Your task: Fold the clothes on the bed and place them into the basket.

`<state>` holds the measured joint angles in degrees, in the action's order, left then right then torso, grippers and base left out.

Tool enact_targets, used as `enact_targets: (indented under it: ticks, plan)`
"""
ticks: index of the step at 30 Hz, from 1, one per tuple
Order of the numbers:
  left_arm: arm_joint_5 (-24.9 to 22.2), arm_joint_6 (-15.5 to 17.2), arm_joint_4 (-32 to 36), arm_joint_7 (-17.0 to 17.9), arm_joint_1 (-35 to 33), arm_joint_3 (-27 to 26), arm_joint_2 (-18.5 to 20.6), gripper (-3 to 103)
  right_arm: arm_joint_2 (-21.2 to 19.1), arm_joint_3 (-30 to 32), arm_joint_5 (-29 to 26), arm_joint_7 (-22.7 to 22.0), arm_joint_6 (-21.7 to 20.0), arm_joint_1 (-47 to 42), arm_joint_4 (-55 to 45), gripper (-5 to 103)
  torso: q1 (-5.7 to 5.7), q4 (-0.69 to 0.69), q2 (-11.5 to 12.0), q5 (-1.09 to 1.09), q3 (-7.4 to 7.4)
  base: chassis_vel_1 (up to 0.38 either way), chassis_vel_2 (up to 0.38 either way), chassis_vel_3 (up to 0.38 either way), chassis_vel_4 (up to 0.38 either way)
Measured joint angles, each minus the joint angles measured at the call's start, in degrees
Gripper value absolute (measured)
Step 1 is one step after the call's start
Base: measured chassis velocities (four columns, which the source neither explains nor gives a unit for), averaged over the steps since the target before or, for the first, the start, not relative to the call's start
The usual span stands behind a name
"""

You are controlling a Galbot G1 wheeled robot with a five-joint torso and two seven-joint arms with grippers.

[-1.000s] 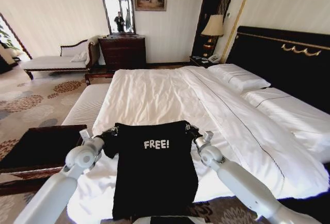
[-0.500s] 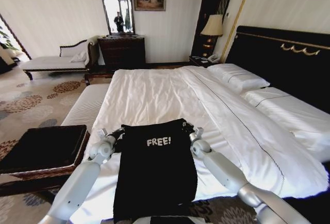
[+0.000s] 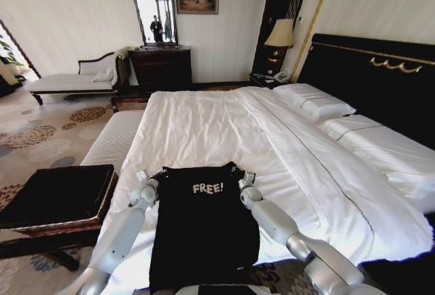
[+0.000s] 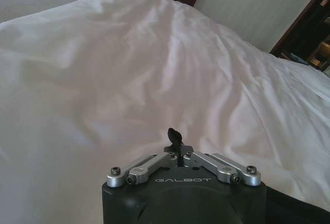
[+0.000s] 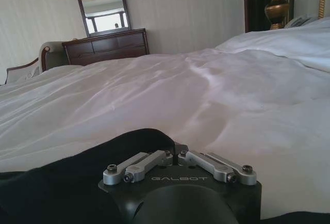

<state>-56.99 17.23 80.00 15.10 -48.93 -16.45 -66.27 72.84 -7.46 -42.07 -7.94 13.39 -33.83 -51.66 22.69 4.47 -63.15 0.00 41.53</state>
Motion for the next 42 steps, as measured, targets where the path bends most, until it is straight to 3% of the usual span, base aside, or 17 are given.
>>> enact_targets:
  ticks: [7,10,13,15,18,20,21,22,25,26,27,29,32,34,37,38,42]
  plan:
    - [-0.2,-0.45,-2.44,0.59,0.21,-1.67,-1.16,-2,-0.19,1.17,1.75,-0.8,0.76,-0.08,0.56,-3,0.0,0.0,0.0,0.0,0.0,0.0,0.0,0.0,0.0]
    - [-0.16,-0.73,-2.82,0.99,0.03,-2.58,-1.66,13,0.21,1.24,2.83,0.45,2.02,-0.41,0.57,12,0.0,0.0,0.0,0.0,0.0,0.0,0.0,0.0,0.0]
    - [-0.29,-1.27,-2.35,1.13,-0.06,-3.33,-1.66,19,0.3,1.65,3.42,0.48,2.37,-0.48,0.14,23,0.0,-0.02,0.0,0.0,0.0,0.0,0.0,0.0,0.0]
    - [-0.38,-1.37,-2.18,1.13,-0.08,-3.49,-1.65,24,0.32,1.8,3.52,0.38,2.41,-0.48,0.03,23,0.0,-0.02,0.0,0.0,0.0,0.0,0.0,0.0,0.0]
    - [-1.96,-2.14,0.87,1.13,-1.05,-5.8,-1.05,41,-0.14,3.91,3.31,-1.19,2.5,-0.8,-1.92,38,0.01,-0.01,0.0,0.01,0.0,0.0,0.0,0.0,0.0]
    - [-2.27,-2.21,1.71,1.13,-1.41,-6.27,-0.87,41,-0.42,4.52,2.92,-1.32,2.5,-1.03,-2.68,38,0.01,-0.02,0.0,0.01,0.0,0.0,0.0,0.0,0.0]
    - [-2.89,-2.22,3.29,1.14,-2.16,-7.16,-0.43,46,-1.12,5.7,1.65,-1.42,2.42,-1.63,-4.55,38,0.01,-0.01,0.0,0.0,0.0,0.0,0.0,0.0,0.0]
    - [-3.52,-2.22,6.3,1.16,-3.71,-8.61,0.44,52,-2.75,7.41,-1.52,-1.42,2.07,-2.97,-8.26,55,0.02,-0.03,0.0,0.01,0.0,0.0,0.0,0.0,0.0]
    - [-4.66,-2.24,12.72,1.18,-7.23,-11.9,1.63,68,-7.21,9.83,-9.53,-0.24,1.29,-6.45,-16.44,61,0.01,-0.03,0.0,0.0,0.0,0.0,0.0,0.0,0.0]
    - [-4.66,-2.24,12.72,1.18,-7.23,-11.9,1.63,68,-7.21,9.83,-9.53,-0.24,1.29,-6.45,-16.44,61,0.01,-0.03,0.0,0.0,0.0,0.0,0.0,0.0,0.0]
    - [-5.38,-2.23,16.71,1.15,-8.97,-13.54,1.98,68,-9.52,10.99,-13.48,0.71,0.93,-8.77,-20.82,71,0.0,0.0,0.0,-0.02,-0.01,0.0,0.0,0.0,0.0]
    - [-6.62,-2.13,23.46,1.06,-11.62,-16.26,2.08,78,-11.99,12.97,-18.86,1.14,-0.03,-12.49,-26.48,82,-0.01,0.03,-0.01,0.0,-0.02,0.0,0.0,0.0,0.0]
    - [-7.03,-1.97,28.96,1.58,-14.35,-18.29,1.71,89,-12.92,14.81,-22.7,0.2,-1.08,-16.18,-30.57,88,-0.02,0.02,-0.02,0.03,-0.02,0.0,0.0,0.0,0.0]
    - [-5.18,-1.91,33.18,1.59,-18.51,-19.79,0.7,94,-12.66,16.89,-26.25,-1.61,-2.38,-19.74,-34.41,97,-0.02,0.0,-0.01,0.0,-0.02,0.0,0.0,0.0,0.0]
    - [2.0,-3.08,36.43,-3.55,-25.01,-21.12,-0.65,100,-11.39,19.03,-29.21,-2.96,-3.92,-23.41,-38.21,100,-0.02,-0.03,-0.02,0.0,-0.01,0.0,0.0,0.0,0.0]
    - [2.0,-3.08,36.43,-3.55,-25.01,-21.12,-0.65,100,-11.39,19.03,-29.21,-2.96,-3.92,-23.41,-38.21,100,-0.02,-0.03,-0.02,0.0,-0.01,0.0,0.0,0.0,0.0]
    - [15.48,-6.9,37.54,-11.39,-33.28,-21.57,-3.54,100,-9.76,19.89,-29.65,-3.01,-4.77,-26.81,-39.24,100,-0.02,-0.02,-0.02,0.0,-0.02,0.0,0.0,0.0,0.0]
